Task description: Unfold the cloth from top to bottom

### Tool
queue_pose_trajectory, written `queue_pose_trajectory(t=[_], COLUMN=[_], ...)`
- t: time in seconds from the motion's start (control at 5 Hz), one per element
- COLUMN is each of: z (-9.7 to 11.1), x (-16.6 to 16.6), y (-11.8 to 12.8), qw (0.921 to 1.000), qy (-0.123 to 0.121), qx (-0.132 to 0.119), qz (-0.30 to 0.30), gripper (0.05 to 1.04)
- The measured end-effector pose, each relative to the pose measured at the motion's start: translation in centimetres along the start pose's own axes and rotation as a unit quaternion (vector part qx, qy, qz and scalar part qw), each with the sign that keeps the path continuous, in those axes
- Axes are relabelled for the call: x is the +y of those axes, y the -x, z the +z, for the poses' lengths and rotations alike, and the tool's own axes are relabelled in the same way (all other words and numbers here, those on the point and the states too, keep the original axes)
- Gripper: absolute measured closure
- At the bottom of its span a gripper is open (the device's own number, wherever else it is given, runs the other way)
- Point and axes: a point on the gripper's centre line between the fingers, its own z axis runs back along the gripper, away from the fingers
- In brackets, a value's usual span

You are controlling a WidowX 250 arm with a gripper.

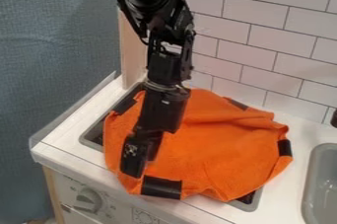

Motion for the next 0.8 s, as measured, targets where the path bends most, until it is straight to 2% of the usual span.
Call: queue_pose_trajectory(t=[0.2,0.6,0.8], z=[1.5,5.9,7.3], x=[0.5,1.3,1.6], y=[-0.2,-1.3,-2.0], qw=[0.9996,0.9956,0.9898], qy=[-0.026,-0.091,-0.127], qx=[-0.007,-0.022,-0.063], qz=[-0.002,-0.012,0.001], gripper=[0.077,0.084,0.084])
